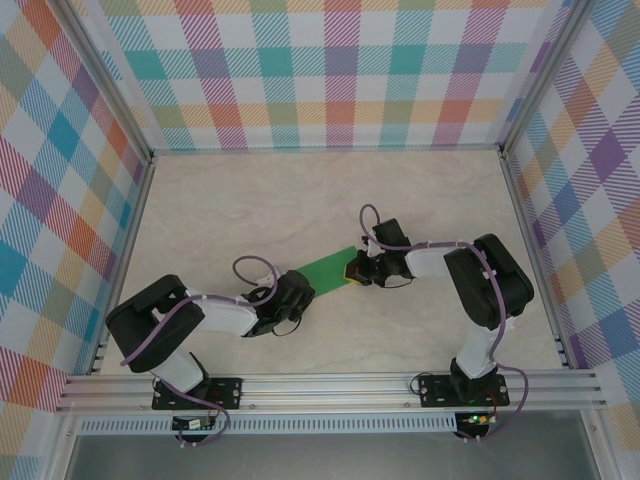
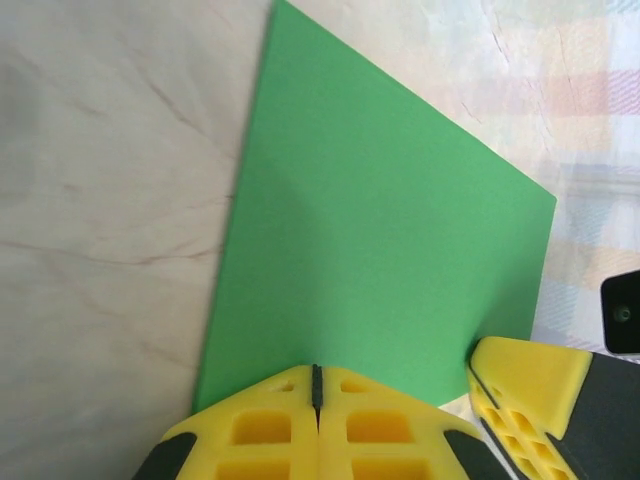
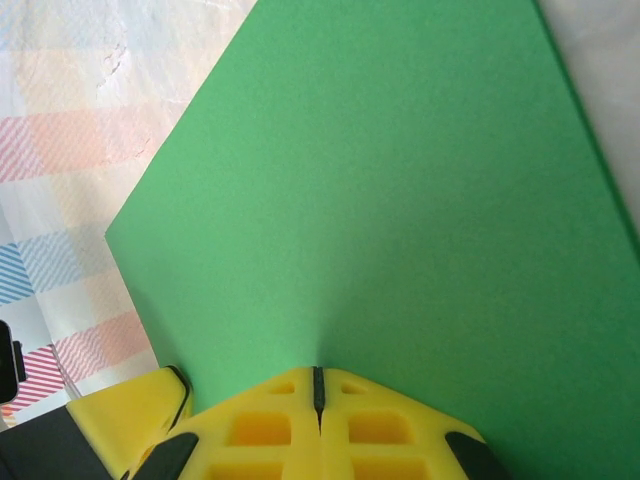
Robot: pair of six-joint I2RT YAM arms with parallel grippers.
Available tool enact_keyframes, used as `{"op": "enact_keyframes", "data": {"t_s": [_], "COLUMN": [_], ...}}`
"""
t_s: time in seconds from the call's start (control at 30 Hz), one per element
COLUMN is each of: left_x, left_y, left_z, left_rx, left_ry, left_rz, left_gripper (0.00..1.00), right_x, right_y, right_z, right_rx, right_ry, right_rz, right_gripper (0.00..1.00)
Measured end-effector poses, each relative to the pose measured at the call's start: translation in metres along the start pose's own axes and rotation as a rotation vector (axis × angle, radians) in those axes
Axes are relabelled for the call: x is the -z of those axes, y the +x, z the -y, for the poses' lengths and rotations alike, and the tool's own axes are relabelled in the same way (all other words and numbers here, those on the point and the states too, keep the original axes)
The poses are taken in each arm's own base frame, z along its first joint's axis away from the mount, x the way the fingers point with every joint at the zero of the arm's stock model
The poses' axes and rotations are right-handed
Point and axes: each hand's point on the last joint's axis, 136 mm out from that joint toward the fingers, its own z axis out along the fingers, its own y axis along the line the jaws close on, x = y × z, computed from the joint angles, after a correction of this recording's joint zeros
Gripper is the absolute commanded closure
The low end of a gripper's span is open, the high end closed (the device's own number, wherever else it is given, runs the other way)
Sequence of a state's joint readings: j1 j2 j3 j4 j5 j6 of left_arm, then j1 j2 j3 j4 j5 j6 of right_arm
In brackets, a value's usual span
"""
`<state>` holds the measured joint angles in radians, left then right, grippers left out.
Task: Fold a paper plane with a square sheet of paper (pick it up from the middle)
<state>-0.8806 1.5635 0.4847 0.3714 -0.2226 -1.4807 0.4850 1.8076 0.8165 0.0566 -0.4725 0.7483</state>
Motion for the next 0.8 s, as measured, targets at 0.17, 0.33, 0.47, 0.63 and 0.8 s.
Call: {"op": "enact_keyframes", "data": {"t_s": [0.17, 0.33, 0.47, 0.63, 0.8], "left_x": [0.013, 0.026, 0.036, 0.049, 0.057], "left_y": [-0.012, -0.038, -0.070, -0.119, -0.149], "left_z": [-0.013, -0.020, 0.012, 0.045, 0.033], "left_rx": [-0.023, -0.125, -0.201, -0.244, -0.251], "left_ry": [-0.053, -0.156, -0.185, -0.187, -0.268], "left_rz": [0.033, 0.066, 0.081, 0.107, 0.111], "left_gripper": [1.00, 1.00, 0.81, 0.40, 0.10], "right_x": [0.001, 0.006, 0.011, 0.011, -0.020], "right_y": [-0.001, -0.007, -0.014, -0.023, -0.011], "right_z": [-0.001, 0.001, 0.000, -0.041, -0.089], "right_rx": [0.003, 0.028, 0.055, 0.157, 0.266], "right_ry": [0.017, 0.077, 0.148, 0.174, 0.177], "right_rz": [-0.003, 0.011, 0.024, 0.051, 0.022], "right_gripper": [1.00, 0.94, 0.82, 0.71, 0.66]}}
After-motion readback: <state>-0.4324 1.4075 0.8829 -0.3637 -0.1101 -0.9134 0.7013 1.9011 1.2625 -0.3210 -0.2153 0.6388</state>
